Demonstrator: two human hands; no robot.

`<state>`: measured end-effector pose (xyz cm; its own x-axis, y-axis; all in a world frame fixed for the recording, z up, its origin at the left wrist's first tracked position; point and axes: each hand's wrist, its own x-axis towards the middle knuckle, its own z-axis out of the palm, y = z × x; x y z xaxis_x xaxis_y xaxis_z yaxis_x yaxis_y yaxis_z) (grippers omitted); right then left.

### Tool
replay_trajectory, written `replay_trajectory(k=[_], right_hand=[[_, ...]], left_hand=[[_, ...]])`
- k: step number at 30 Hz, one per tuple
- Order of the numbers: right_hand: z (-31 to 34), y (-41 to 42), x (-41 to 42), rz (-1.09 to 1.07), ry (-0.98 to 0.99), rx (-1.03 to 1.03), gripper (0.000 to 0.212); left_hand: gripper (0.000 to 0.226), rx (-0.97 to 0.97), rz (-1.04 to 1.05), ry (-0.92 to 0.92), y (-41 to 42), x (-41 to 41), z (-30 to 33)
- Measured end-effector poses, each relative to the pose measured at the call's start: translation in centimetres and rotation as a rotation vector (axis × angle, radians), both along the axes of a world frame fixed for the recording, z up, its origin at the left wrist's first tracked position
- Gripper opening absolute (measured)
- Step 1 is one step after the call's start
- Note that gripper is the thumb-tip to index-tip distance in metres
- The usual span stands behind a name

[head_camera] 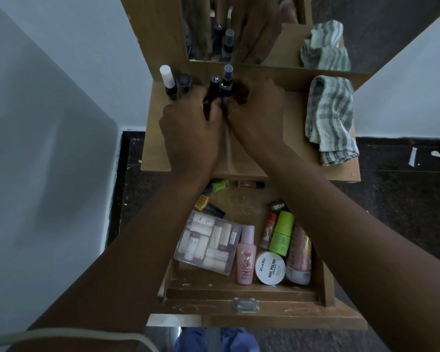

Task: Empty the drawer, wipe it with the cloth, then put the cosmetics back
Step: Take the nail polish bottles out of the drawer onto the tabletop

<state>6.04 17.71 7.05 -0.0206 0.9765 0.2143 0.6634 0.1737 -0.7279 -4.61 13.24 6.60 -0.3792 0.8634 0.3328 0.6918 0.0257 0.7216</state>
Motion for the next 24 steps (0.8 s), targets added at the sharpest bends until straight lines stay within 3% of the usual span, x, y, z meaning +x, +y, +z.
replay_trajectory(k=[8,13,19,24], right_hand=[[2.4,-5.3,3.3,-0.04,0.0,0.016,0.01],[0.4,-12.9,5.7,0.02,-0.005,-0.053,0.009],[-6.5,-14.9,7.3,0.14,-0.388,-0.198,0.01],[-7.5,-13.5,6.6,0.146,-0.601,-0.187,0.015]], left_hand=[[0.023,0.023,-0.007,-0.094,-6.8,0.8,2.2],[0.018,-0.118,-0.205,0.014,-13.0,1.5,0.2],[0.013,-0.305,-0.292,0.276,-14.9,1.2,-5.0],[0.029,-0.323,-0.29,0.471,-13.0,1.2,-6.4]])
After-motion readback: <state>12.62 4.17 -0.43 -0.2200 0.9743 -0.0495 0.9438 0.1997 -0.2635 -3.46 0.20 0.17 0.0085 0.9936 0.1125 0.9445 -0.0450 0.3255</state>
